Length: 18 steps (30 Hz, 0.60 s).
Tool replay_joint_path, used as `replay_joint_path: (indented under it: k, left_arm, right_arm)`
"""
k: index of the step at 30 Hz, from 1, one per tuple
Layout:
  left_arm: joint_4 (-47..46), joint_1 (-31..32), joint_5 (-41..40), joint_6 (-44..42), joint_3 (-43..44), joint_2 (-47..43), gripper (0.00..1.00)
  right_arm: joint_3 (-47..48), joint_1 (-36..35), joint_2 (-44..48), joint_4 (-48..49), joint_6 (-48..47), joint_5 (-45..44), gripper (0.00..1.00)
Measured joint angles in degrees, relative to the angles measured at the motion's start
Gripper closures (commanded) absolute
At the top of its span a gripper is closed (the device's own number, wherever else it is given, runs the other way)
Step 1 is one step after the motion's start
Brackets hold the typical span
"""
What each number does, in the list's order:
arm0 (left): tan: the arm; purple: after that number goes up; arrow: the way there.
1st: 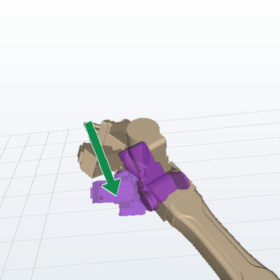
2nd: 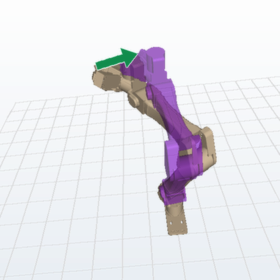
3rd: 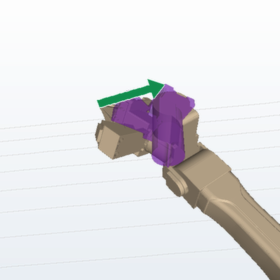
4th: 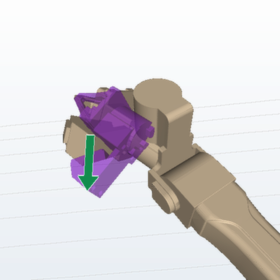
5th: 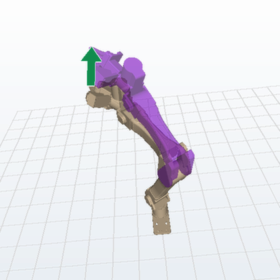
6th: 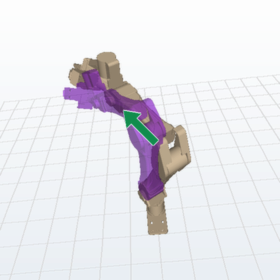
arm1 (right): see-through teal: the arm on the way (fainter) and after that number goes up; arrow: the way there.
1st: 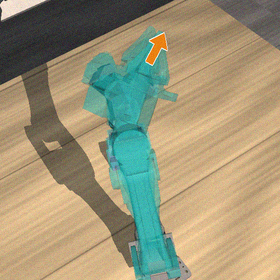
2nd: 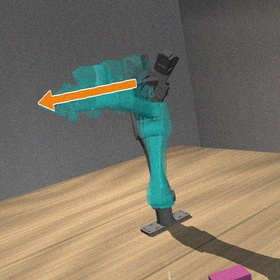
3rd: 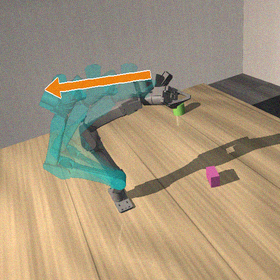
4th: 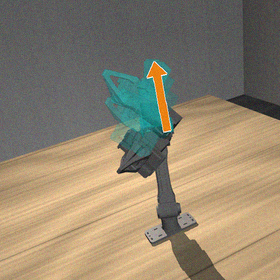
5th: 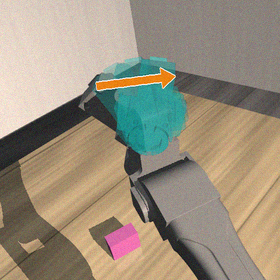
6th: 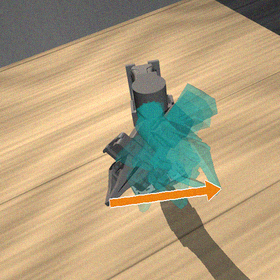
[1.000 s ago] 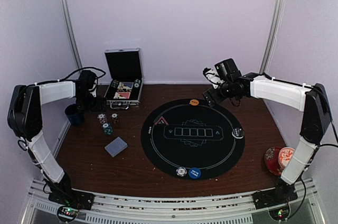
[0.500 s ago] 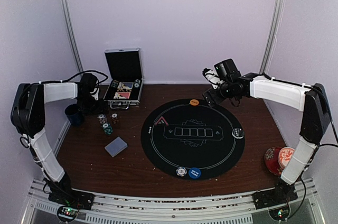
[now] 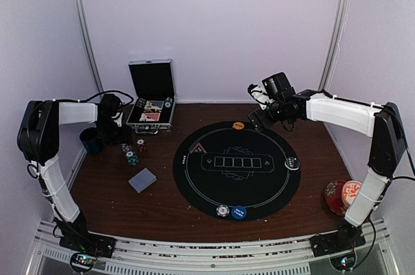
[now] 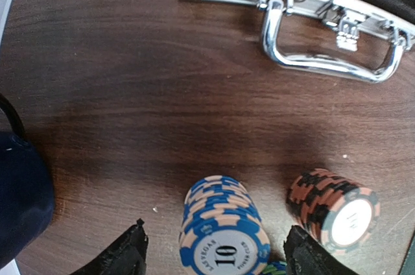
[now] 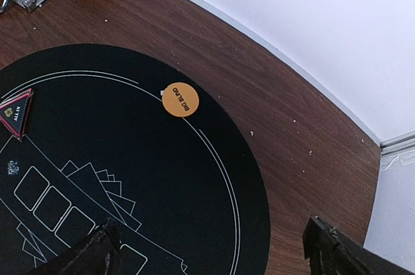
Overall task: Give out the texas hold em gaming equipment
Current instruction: Pick up the pile of poker chips from the pile of poker chips.
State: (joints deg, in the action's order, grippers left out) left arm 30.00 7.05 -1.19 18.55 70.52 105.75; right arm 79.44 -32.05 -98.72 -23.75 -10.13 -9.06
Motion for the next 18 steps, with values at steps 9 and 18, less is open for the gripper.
replay_joint_path:
  k: [9,18]
  left_arm:
    - [-0.1,-0.2,0.6,-0.1,0.0,0.4,0.37]
    - [-0.3,-0.2,1.7,-0.3,0.0,0.4,0.48]
  right_arm:
    - [0.0,-0.9,-0.1,0.0,-0.2,-0.3,0.0]
    - [0.0,-1.1,-0.7,0.0,-0.2,-1.1,0.0]
